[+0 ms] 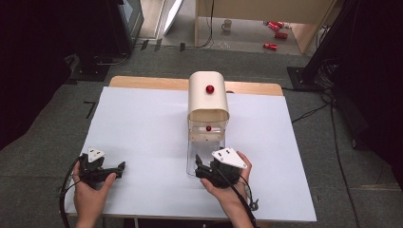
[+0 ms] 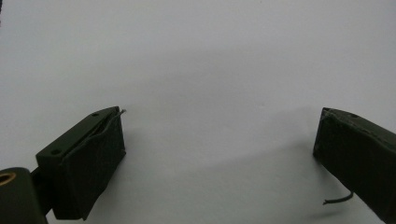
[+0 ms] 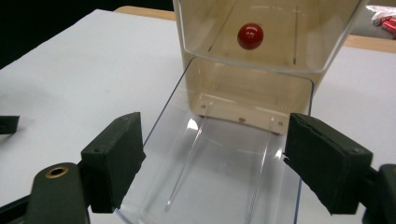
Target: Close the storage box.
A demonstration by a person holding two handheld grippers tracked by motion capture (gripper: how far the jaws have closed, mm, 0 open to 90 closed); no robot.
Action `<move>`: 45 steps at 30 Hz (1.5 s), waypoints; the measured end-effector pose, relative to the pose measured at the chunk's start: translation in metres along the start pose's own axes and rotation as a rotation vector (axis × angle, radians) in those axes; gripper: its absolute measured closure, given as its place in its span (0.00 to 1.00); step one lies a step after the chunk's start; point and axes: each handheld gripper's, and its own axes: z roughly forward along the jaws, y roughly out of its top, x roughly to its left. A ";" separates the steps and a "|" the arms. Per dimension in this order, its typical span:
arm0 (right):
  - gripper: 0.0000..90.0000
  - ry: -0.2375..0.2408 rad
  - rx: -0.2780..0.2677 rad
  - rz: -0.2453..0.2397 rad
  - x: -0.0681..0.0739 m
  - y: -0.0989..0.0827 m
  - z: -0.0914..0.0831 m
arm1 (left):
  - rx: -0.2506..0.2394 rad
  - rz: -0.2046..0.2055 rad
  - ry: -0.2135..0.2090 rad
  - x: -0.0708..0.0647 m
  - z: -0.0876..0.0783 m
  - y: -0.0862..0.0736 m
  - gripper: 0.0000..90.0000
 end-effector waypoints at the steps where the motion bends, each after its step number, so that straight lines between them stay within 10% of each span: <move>1: 0.22 0.002 0.001 0.005 0.001 -0.001 -0.002 | 0.000 0.000 0.000 0.000 0.000 0.000 0.02; 24: 0.42 0.042 0.088 0.050 0.010 -0.058 -0.031 | 0.000 -0.001 0.001 0.000 0.000 0.000 0.02; 45: 0.67 0.047 0.134 0.084 0.011 -0.084 -0.017 | 0.000 0.000 0.001 0.000 0.000 0.000 0.02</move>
